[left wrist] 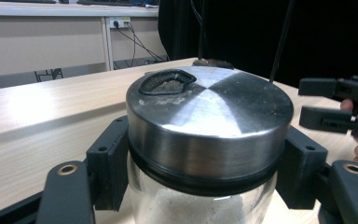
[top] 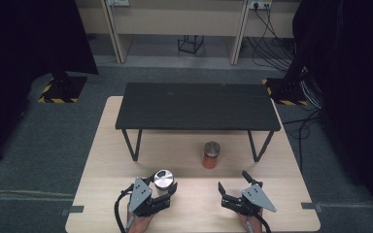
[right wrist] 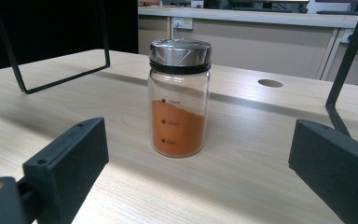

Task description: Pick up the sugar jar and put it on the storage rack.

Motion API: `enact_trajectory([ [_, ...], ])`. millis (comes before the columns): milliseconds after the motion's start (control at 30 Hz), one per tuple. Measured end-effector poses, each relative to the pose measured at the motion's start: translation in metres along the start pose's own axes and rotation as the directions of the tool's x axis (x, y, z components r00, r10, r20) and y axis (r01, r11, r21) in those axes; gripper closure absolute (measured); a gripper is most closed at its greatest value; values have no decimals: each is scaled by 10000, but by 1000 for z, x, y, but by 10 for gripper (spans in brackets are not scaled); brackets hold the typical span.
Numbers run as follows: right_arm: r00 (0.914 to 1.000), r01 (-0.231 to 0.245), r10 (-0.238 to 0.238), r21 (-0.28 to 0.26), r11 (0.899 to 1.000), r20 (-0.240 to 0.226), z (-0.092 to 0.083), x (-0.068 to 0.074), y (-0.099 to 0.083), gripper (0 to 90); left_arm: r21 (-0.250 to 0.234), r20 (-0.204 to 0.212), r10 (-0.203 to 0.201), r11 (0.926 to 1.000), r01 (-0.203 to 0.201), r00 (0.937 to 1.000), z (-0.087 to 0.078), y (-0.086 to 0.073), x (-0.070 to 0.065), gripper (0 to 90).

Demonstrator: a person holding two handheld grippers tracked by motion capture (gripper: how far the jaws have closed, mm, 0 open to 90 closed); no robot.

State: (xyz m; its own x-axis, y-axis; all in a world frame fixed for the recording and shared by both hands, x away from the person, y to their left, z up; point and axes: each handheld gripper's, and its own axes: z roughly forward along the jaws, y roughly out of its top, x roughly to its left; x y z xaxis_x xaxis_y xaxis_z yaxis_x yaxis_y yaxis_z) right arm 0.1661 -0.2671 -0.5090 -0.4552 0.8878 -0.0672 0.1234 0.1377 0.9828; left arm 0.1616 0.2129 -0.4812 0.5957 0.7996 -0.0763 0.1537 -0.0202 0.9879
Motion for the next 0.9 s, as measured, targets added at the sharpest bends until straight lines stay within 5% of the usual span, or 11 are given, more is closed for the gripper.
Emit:
enact_trajectory([
  [467,10000,-33,33,-1,10000,-22,0,-1,0,49,11,129,120,9999,-120,9998,-8,68,15,314],
  [500,10000,-29,29,0,10000,-20,0,-1,0,49,-35,169,178,9998,-178,9997,-9,84,17,314],
  [900,10000,-11,11,8,10000,-20,0,-1,0,49,-47,122,110,9999,-110,9999,-7,161,37,314],
])
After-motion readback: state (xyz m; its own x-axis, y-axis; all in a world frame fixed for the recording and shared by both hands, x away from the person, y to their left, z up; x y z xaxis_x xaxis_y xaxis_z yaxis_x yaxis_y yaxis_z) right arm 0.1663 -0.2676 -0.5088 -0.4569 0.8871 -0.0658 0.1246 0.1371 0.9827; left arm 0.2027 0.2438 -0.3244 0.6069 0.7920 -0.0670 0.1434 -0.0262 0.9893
